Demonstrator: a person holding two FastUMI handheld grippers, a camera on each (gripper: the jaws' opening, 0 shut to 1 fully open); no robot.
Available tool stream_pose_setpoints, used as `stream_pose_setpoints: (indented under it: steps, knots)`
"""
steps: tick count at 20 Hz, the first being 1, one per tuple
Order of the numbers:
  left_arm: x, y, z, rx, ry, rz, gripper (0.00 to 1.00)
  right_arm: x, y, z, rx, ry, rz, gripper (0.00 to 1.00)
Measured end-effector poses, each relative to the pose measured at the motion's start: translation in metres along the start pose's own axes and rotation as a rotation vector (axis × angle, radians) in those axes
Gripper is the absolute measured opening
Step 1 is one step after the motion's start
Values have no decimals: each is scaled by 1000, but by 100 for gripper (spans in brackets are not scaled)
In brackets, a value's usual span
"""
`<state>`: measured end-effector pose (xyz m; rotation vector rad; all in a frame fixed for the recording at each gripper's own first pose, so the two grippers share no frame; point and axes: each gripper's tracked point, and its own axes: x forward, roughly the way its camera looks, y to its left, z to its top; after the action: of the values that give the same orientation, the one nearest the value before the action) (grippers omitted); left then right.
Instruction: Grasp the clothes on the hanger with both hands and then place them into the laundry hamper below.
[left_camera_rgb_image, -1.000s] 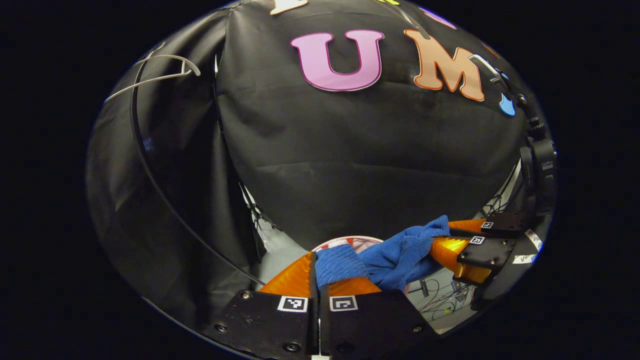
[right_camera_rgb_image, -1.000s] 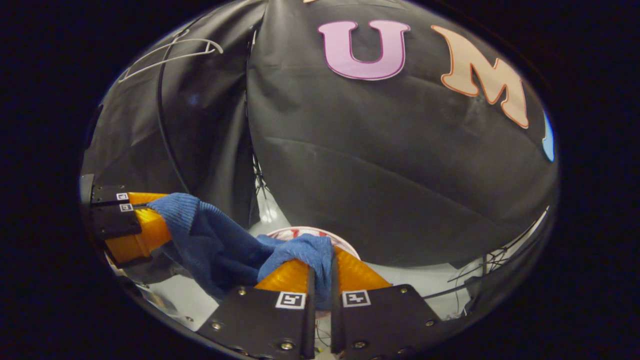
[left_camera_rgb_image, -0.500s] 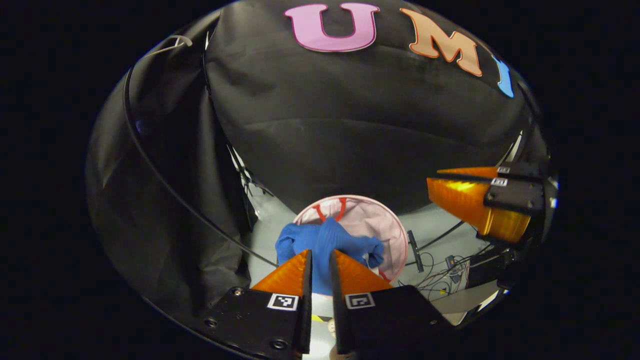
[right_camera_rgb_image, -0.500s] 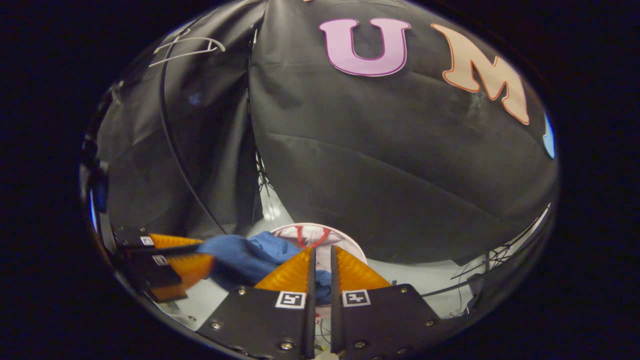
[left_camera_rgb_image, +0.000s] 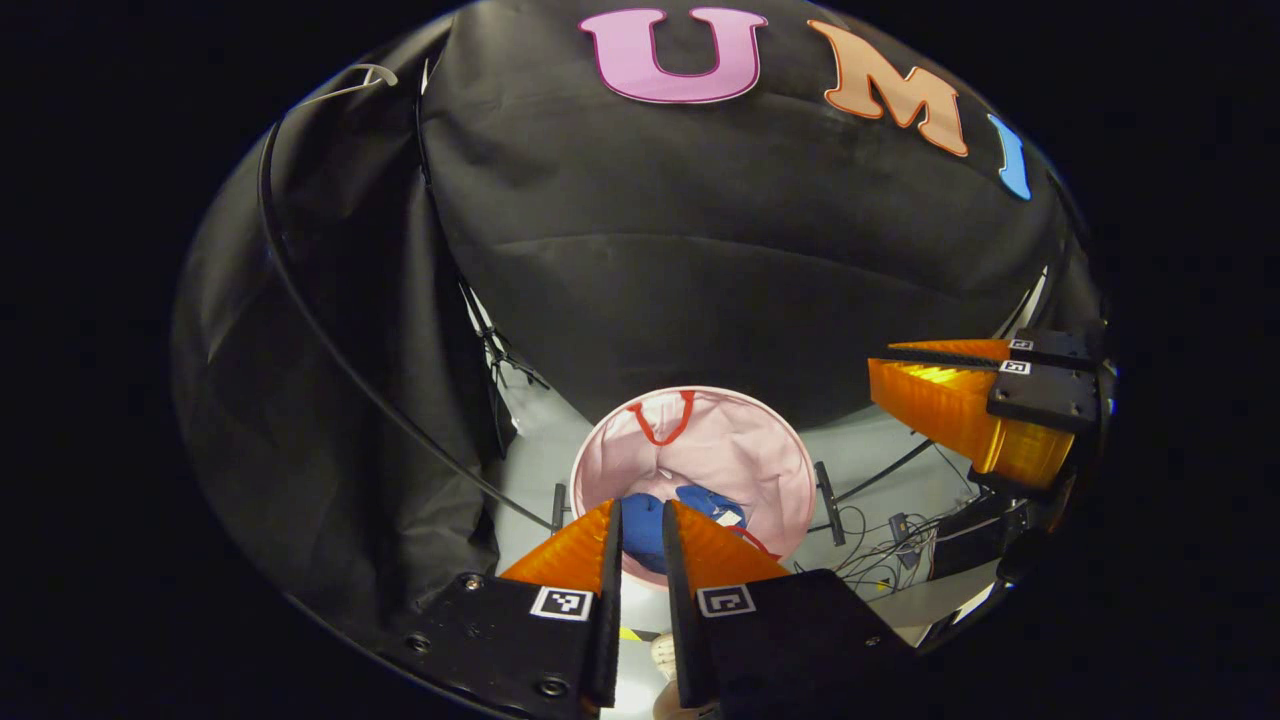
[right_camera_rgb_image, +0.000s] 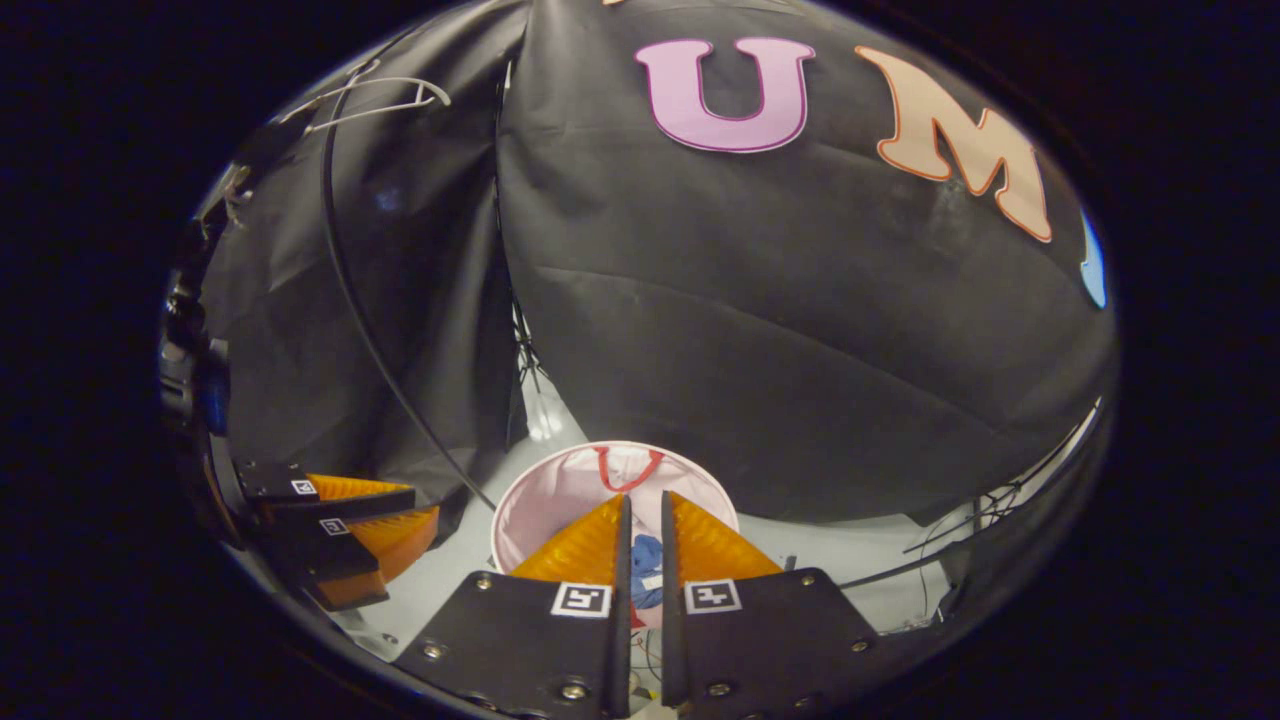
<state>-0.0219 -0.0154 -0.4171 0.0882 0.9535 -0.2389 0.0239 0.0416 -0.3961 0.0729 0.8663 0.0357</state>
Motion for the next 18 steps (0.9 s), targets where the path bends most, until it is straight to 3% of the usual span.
stream_pose_setpoints:
  steps: [9, 18]
  knots:
    - [-22, -1, 43, -29, -107, -2, 24, -18, -4, 20, 15, -57, -12, 13]
    - [-66, -10, 118, -51, -304, -25, 23, -54, -16, 76, 16, -207, -35, 13]
